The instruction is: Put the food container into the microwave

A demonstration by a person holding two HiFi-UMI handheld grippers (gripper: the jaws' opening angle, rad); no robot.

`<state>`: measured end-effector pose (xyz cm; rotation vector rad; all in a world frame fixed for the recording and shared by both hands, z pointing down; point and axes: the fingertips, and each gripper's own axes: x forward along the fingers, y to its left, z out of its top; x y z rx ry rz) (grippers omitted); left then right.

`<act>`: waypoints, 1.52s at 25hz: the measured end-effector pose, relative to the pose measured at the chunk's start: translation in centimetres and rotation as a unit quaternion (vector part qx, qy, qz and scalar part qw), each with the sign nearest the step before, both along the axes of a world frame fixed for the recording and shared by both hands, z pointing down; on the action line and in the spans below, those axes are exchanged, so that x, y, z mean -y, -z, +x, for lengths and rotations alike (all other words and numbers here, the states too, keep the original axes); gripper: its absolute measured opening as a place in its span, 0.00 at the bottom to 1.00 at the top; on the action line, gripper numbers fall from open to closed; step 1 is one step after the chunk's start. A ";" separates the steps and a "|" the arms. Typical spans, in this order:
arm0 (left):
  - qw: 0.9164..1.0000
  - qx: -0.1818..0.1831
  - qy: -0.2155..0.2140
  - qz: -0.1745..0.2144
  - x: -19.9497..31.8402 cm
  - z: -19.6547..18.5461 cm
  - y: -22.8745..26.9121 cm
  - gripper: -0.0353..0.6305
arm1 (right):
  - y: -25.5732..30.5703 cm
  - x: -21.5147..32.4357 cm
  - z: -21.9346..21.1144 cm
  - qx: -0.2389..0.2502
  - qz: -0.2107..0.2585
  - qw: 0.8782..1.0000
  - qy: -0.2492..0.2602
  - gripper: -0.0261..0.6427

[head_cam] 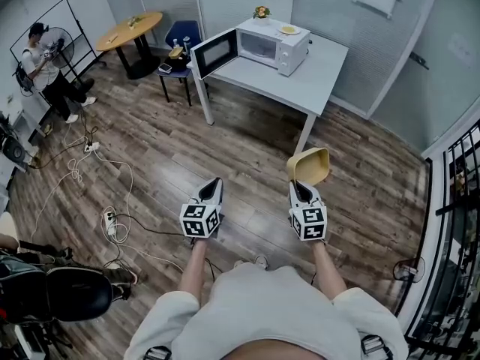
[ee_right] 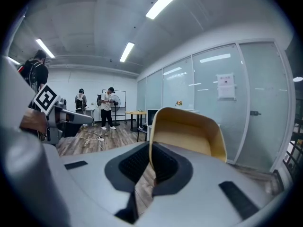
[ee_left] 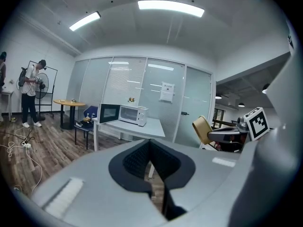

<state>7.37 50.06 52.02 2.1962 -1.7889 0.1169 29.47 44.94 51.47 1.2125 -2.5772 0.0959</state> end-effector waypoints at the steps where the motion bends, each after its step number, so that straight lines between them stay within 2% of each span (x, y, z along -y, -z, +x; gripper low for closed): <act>1: 1.000 0.000 0.001 0.000 0.2 0.1 0.0 0.07 | 0.0 0.2 0.1 0.001 -0.001 1.000 0.001 0.08; 13: 1.000 0.000 0.008 -0.003 1.6 3.3 -0.5 0.07 | -0.5 2.1 2.1 0.004 -0.006 1.000 0.015 0.08; 23: 1.000 0.005 0.015 -0.014 3.7 3.8 -1.2 0.07 | -1.7 4.6 2.7 0.003 -0.018 1.000 0.023 0.08; 38: 1.000 0.001 0.009 -0.021 10.1 1.0 -3.4 0.07 | -3.3 10.8 -0.9 -0.005 -0.021 0.999 0.032 0.08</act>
